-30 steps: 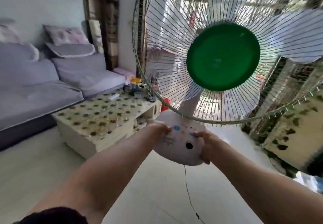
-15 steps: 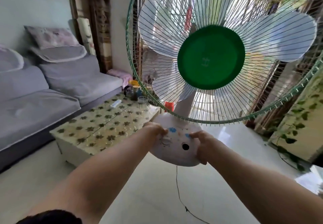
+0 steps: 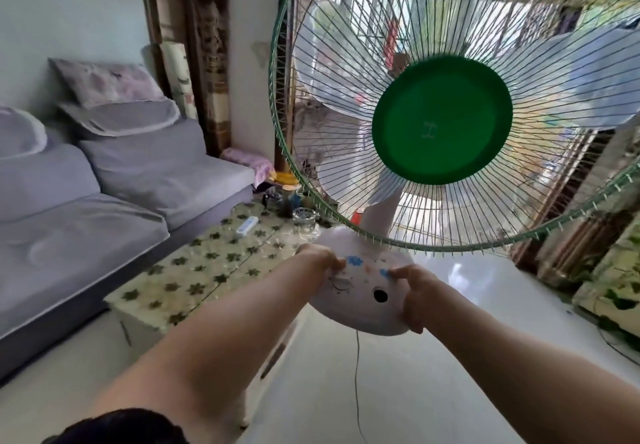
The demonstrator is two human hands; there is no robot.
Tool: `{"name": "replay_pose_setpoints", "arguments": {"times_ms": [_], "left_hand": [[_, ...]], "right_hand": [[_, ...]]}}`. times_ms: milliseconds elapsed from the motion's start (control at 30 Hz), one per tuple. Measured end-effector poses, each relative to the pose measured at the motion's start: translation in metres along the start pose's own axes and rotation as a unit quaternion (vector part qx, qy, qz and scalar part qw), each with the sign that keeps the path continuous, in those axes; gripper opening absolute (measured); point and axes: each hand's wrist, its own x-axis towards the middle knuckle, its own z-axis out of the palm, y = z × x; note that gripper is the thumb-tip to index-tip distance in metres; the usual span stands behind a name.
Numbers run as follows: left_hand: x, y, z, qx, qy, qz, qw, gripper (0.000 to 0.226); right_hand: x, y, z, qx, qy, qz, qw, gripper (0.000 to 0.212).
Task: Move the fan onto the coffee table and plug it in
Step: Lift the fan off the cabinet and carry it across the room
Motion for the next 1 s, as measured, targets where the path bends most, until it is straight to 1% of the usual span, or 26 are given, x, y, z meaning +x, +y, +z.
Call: {"name": "replay_pose_setpoints", "arguments": {"times_ms": [67, 133, 200, 300, 433, 500, 567, 667, 700, 733, 767, 833, 867, 933, 967, 1000], "left_hand": [[0.027, 0.015, -0.017, 0.027, 0.003, 0.0, 1.0, 0.058], [0.051, 0.03, -0.032, 0.029, 0.0, 0.006, 1.0, 0.057], [0.075, 0.044, -0.047, 0.027, -0.003, 0.015, 1.0, 0.059], [0.106, 0.062, -0.069, 0.028, -0.017, 0.02, 0.999, 0.058], [0.161, 0.074, -0.102, 0.068, -0.026, 0.031, 0.997, 0.064], [0.187, 0.08, -0.118, 0.081, -0.029, 0.038, 0.996, 0.061], [0.214, 0.084, -0.133, 0.103, -0.055, 0.039, 0.992, 0.06], [0.247, 0.089, -0.156, 0.095, -0.11, 0.036, 0.989, 0.071], [0.258, 0.091, -0.165, 0.093, -0.117, 0.036, 0.988, 0.072], [0.267, 0.092, -0.174, 0.099, -0.119, 0.034, 0.987, 0.07], [0.276, 0.093, -0.183, 0.099, -0.12, 0.031, 0.987, 0.066], [0.294, 0.092, -0.198, 0.082, -0.156, 0.017, 0.984, 0.054], [0.298, 0.091, -0.206, 0.078, -0.169, 0.01, 0.982, 0.057], [0.305, 0.088, -0.219, 0.08, -0.177, 0.004, 0.981, 0.076], [0.31, 0.088, -0.226, 0.077, -0.184, 0.003, 0.98, 0.08], [0.316, 0.086, -0.231, 0.071, -0.189, -0.001, 0.979, 0.079]], "right_hand": [[0.012, -0.019, 0.026, 0.012, -0.001, 0.005, 1.0, 0.02], [0.021, -0.036, 0.048, 0.023, 0.008, 0.003, 1.0, 0.023], [0.033, -0.051, 0.07, 0.033, 0.007, -0.016, 0.999, 0.023], [0.047, -0.069, 0.102, 0.036, -0.02, -0.051, 0.998, 0.018], [0.067, -0.085, 0.148, 0.052, 0.025, -0.049, 0.997, 0.018], [0.077, -0.089, 0.171, 0.073, 0.034, -0.058, 0.995, 0.014], [0.089, -0.092, 0.195, 0.098, 0.043, -0.059, 0.992, 0.015], [0.093, -0.095, 0.232, 0.133, 0.068, -0.047, 0.988, 0.015], [0.094, -0.095, 0.246, 0.146, 0.075, -0.055, 0.985, 0.016], [0.094, -0.096, 0.261, 0.162, 0.084, -0.062, 0.981, 0.022], [0.096, -0.096, 0.274, 0.178, 0.095, -0.064, 0.977, 0.031], [0.096, -0.097, 0.299, 0.198, 0.123, -0.06, 0.971, 0.041], [0.096, -0.096, 0.311, 0.199, 0.138, -0.058, 0.969, 0.042], [0.097, -0.094, 0.329, 0.216, 0.15, -0.06, 0.963, 0.039], [0.099, -0.093, 0.337, 0.225, 0.158, -0.059, 0.96, 0.038], [0.099, -0.092, 0.345, 0.226, 0.166, -0.059, 0.958, 0.038]]}}
